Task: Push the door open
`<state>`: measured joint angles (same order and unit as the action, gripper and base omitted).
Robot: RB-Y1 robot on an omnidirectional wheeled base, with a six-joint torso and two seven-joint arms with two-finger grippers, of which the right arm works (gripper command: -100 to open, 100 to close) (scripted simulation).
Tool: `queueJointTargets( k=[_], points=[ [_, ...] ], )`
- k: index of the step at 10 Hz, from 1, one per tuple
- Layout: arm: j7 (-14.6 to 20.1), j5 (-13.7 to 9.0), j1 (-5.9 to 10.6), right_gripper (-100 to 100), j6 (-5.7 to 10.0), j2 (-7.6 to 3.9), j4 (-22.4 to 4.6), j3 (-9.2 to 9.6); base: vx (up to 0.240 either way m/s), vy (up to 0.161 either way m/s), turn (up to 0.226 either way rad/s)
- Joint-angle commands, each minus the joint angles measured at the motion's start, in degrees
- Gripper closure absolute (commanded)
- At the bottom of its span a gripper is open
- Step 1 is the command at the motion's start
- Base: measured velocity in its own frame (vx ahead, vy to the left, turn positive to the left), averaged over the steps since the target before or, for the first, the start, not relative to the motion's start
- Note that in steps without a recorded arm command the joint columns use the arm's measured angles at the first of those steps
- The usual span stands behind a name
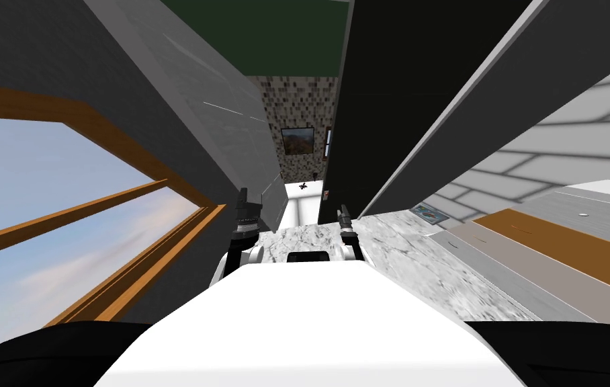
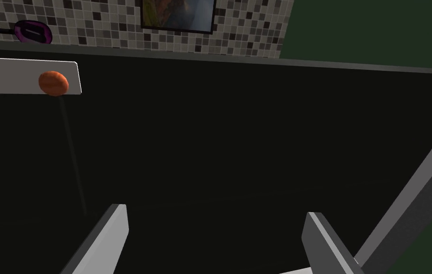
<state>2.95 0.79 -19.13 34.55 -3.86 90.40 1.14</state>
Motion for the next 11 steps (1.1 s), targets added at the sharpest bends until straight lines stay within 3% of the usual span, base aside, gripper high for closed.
queueJointTargets(
  k=[1,11],
  points=[
    [-0.05,0.02,0.36,-100,0.68,-0.06,-2.36,0.23,0.069,-0.053,0.054],
    [-0.64,0.32,2.82,-100,4.40,0.71,-16.33,1.82,0.090,-0.066,0.049]
  ],
)
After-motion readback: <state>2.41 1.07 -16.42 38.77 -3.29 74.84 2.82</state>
